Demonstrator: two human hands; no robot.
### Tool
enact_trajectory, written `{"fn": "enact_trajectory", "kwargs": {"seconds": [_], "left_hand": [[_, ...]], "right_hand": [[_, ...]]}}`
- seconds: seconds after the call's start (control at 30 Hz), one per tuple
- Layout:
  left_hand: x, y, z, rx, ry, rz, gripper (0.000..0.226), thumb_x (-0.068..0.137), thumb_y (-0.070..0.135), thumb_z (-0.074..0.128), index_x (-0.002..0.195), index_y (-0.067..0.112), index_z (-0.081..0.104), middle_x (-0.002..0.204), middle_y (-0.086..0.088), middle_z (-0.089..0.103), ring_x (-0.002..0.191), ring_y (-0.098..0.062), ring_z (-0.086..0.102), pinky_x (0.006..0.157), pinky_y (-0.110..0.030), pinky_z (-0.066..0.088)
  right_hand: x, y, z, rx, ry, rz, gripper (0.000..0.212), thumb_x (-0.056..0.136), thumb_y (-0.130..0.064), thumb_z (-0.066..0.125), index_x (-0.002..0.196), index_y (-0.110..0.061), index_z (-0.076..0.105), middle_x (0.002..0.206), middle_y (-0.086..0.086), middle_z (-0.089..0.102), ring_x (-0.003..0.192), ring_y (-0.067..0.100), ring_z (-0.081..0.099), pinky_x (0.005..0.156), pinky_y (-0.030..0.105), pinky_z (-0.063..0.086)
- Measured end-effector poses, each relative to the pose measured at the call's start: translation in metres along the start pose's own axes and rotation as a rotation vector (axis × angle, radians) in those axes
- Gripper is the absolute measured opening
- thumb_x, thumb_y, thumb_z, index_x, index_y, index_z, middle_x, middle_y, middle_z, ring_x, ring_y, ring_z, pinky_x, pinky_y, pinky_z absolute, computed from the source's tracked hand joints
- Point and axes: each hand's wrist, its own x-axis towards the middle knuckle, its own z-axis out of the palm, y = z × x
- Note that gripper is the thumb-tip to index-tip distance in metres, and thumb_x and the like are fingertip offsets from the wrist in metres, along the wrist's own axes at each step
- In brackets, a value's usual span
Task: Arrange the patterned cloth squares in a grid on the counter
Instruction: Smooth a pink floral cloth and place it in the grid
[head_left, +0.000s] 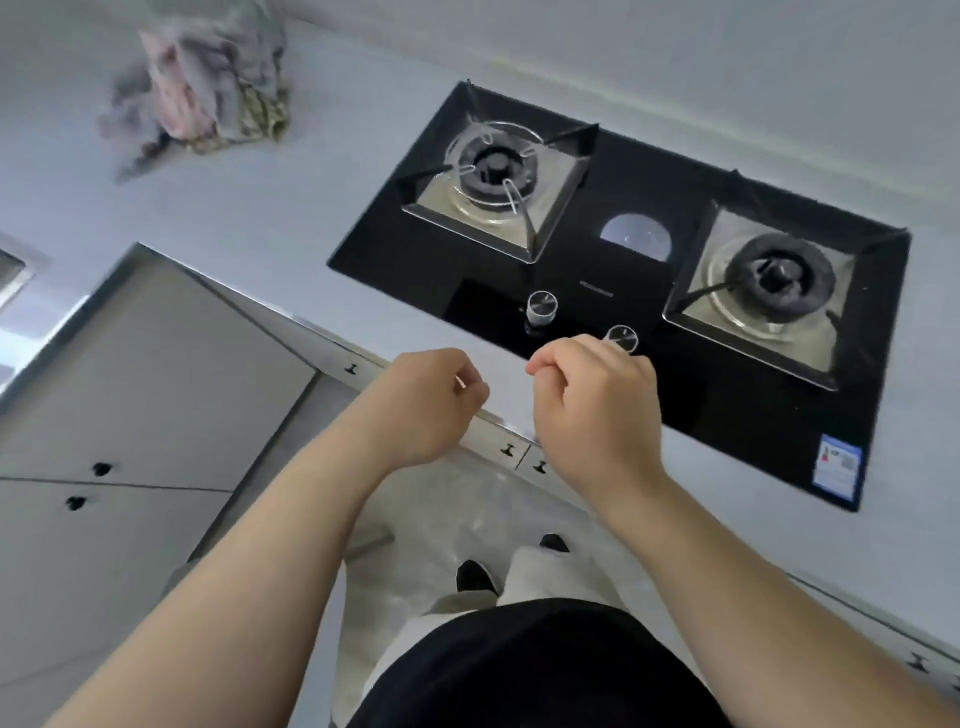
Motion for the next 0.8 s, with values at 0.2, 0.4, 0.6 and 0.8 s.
{"fn": "enact_trajectory", "kwargs": {"seconds": [0.2, 0.4, 0.6, 0.8], "left_hand": [[0.018, -0.094, -0.087, -0.144, 0.215, -0.144, 0.017, 0.101, 0.033, 0.049, 0.095, 0.026, 0.063, 0.092, 0.009, 0.071, 0.082, -0.013, 0.069, 0.066, -0.033, 0.056], [0.053, -0.181, -0.173, -0.185, 0.364, -0.25, 0.017, 0.1, 0.029, 0.049, 0.092, 0.026, 0.064, 0.091, 0.009, 0.07, 0.081, -0.013, 0.07, 0.07, -0.03, 0.055], [0.084, -0.239, -0.242, -0.276, 0.456, -0.32, 0.014, 0.099, 0.026, 0.052, 0.096, 0.029, 0.065, 0.091, 0.01, 0.07, 0.073, -0.01, 0.069, 0.056, -0.019, 0.046], [0.125, -0.279, -0.296, -0.279, 0.512, -0.282, 0.017, 0.099, 0.024, 0.052, 0.105, 0.028, 0.067, 0.095, 0.011, 0.07, 0.079, -0.01, 0.07, 0.06, -0.021, 0.045]], "right_hand": [[0.058, -0.067, 0.076, 0.005, -0.097, -0.1, 0.036, 0.09, -0.021, 0.037, 0.08, -0.02, 0.072, 0.074, -0.008, 0.066, 0.073, 0.021, 0.059, 0.072, 0.037, 0.037], [0.137, -0.139, 0.176, 0.085, -0.249, -0.15, 0.035, 0.091, -0.02, 0.04, 0.085, -0.018, 0.074, 0.081, -0.007, 0.07, 0.076, 0.02, 0.062, 0.074, 0.038, 0.041], [0.215, -0.211, 0.251, 0.1, -0.341, -0.19, 0.036, 0.089, -0.022, 0.038, 0.087, -0.018, 0.074, 0.085, -0.005, 0.072, 0.081, 0.023, 0.063, 0.078, 0.038, 0.044], [0.274, -0.257, 0.305, 0.116, -0.313, -0.165, 0.036, 0.086, -0.02, 0.039, 0.089, -0.015, 0.075, 0.089, 0.0, 0.073, 0.084, 0.027, 0.065, 0.077, 0.044, 0.052]]}}
